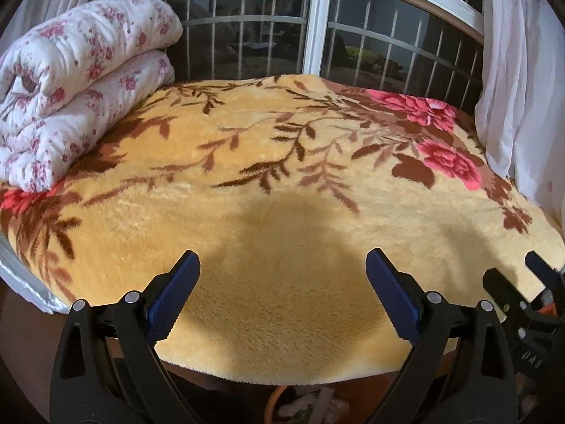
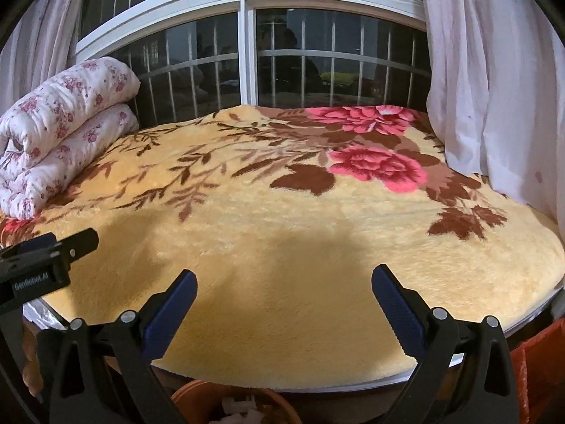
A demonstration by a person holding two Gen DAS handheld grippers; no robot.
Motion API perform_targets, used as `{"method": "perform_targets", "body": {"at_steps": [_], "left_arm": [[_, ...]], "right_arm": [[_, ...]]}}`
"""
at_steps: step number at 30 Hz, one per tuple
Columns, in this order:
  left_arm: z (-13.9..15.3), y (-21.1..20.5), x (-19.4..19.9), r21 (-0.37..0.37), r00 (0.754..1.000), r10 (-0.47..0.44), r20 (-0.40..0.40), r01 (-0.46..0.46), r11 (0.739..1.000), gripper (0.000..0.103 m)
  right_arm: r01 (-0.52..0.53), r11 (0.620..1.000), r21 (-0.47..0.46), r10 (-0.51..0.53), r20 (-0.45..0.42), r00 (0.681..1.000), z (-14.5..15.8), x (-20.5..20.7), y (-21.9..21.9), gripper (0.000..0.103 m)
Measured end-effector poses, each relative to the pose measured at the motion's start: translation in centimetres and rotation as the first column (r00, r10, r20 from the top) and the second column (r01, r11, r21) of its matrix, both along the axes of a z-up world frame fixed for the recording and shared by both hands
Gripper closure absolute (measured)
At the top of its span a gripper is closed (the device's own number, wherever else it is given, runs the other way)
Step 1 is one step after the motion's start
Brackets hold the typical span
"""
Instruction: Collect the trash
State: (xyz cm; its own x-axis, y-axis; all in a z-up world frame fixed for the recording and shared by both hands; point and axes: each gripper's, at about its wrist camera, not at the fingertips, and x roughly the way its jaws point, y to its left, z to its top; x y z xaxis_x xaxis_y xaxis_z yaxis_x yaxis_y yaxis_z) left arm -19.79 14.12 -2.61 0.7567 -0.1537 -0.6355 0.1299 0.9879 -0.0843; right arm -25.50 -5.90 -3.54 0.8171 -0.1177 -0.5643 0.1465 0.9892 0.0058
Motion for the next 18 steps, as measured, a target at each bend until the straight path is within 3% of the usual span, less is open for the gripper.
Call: {"method": "perform_targets", "body": {"at_steps": [18], "left_arm": [[0.10,-0.86,-0.40,0.028,1.000,-0.003,0.009,0.003,1.000,0.011]], "right_arm": [[0.015,1.000,-0.004,-0.015,-0.001,1.000,0.11,0.02,-0.61,0.005]]}}
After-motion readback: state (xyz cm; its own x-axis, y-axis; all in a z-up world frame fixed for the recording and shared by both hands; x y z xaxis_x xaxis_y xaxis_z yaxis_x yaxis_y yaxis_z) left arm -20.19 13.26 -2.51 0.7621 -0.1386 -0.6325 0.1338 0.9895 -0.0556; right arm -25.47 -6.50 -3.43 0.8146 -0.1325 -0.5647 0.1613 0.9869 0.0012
